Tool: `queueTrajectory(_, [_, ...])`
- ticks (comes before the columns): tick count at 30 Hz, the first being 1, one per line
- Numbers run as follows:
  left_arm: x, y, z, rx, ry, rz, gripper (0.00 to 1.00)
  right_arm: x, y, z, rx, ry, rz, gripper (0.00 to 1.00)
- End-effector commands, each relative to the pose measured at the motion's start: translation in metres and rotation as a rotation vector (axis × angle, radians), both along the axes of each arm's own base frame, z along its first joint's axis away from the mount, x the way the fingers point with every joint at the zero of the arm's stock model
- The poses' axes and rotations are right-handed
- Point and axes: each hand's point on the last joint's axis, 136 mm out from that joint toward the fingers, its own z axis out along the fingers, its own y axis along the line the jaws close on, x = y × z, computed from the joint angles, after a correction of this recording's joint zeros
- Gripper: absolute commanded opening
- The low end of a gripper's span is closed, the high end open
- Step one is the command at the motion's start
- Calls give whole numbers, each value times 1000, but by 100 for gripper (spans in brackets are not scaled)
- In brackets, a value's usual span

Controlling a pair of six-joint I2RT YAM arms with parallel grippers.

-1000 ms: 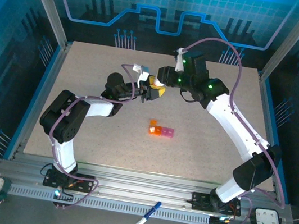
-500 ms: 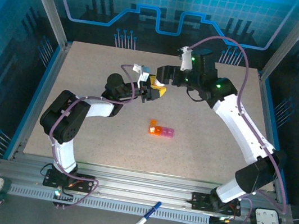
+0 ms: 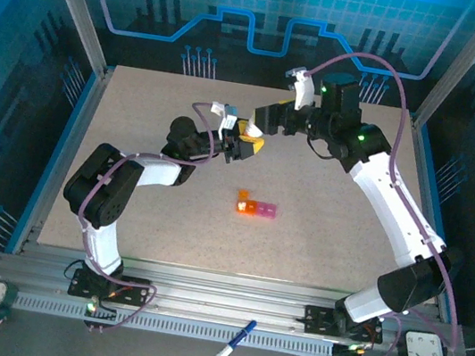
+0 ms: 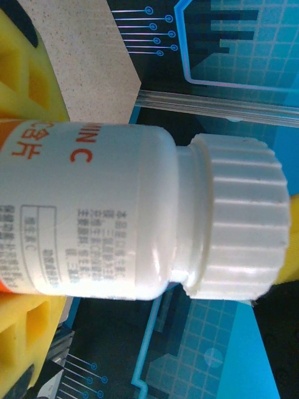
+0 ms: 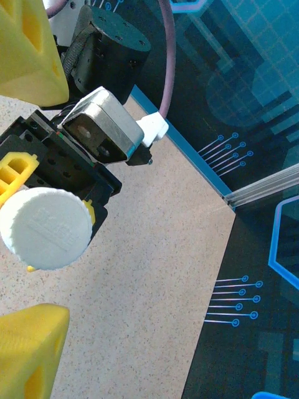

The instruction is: Sort the pills into containers

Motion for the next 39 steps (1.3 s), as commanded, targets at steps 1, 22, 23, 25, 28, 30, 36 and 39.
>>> queueTrajectory(1, [-10, 1, 22, -17, -87, -16, 0, 7, 1, -12, -3, 13, 40, 82])
queueTrajectory(22, [-9, 1, 24, -18, -87, -15, 0, 16, 12, -40, -2, 121, 74, 51])
queueTrajectory(23, [-9, 0, 24, -19, -86, -17, 0, 16, 13, -40, 0, 125, 75, 49])
queueTrajectory(25, [-9, 0, 25, -19, -88, -17, 0, 16, 13, -43, 5, 137, 71, 45])
queueTrajectory(28, [-9, 1, 24, -18, -86, -15, 0, 16, 12, -48, 8, 163, 45, 42])
queueTrajectory(30, [-9, 1, 23, -18, -86, -15, 0, 19, 10, -55, 2, 187, 0, 38])
queueTrajectory(36, [-9, 1, 22, -17, -83, -15, 0, 17, 12, -75, -25, 255, -158, 36])
queueTrajectory(39, [-8, 0, 21, -17, -80, -15, 0, 11, 20, -82, -54, 250, -217, 36])
